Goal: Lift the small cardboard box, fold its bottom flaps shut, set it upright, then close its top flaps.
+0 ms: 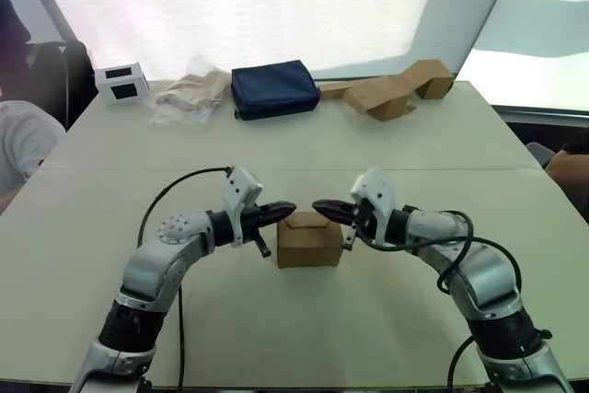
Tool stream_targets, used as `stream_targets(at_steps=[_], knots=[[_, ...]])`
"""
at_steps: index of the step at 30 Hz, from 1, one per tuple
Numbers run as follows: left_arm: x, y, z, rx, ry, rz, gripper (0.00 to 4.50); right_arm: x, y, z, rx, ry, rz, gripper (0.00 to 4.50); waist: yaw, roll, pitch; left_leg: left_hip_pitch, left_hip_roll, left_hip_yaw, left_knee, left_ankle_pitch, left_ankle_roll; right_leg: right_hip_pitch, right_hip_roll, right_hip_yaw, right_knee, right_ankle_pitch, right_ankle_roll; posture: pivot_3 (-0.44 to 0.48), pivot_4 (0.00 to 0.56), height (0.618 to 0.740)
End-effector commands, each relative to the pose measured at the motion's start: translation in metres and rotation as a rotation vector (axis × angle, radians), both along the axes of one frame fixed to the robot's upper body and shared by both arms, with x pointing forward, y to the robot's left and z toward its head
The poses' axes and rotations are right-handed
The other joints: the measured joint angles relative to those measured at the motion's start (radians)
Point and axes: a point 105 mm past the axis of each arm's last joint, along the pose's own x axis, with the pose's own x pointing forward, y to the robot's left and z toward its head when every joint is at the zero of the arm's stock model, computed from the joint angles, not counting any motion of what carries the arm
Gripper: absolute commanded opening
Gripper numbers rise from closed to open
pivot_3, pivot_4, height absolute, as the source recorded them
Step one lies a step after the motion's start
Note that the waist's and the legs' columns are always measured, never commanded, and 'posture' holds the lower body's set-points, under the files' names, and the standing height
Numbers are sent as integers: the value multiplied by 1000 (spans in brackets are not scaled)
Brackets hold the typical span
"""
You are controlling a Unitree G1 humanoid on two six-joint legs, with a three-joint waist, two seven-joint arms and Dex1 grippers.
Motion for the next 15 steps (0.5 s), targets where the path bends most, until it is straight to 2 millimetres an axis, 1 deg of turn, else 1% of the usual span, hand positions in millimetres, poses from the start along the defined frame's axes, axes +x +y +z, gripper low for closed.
stream_targets(at_steps=[1,2,4,6,9,12,15], knots=[[-14,29,-2,21,69,10,33,-7,-26,29,184,-43,-75,0,-2,0,0,0,0,0,0,0,0,0,0,0,0,0,0,0,150,740],[-19,39,-9,59,92,26,33,-11,-33,25,182,-5,-86,0,-3,1,0,0,0,0,0,0,0,0,0,0,0,0,0,0,150,740],[-32,53,-21,104,145,40,33,-23,-44,10,129,71,-88,0,-2,1,0,1,0,0,-1,0,0,0,0,0,0,0,0,0,150,740],[-42,60,-28,112,190,39,33,-33,-51,-3,86,132,-84,0,2,1,0,1,0,0,-2,0,0,0,-2,0,-1,0,0,0,150,740],[-66,73,-45,137,275,4,33,-62,-65,-38,-11,306,-58,0,4,1,0,0,-2,0,-2,0,0,1,-6,-2,-1,0,0,0,150,740],[-77,79,-53,143,316,-5,33,-76,-75,-54,-74,374,-59,0,3,1,0,2,-2,1,-2,-1,1,3,-7,-2,-3,0,0,0,150,740],[-85,82,-61,157,355,-10,33,-81,-84,-62,-110,404,-64,0,-2,1,0,3,-2,2,-2,-1,1,4,-7,-2,-3,0,0,0,150,740]])
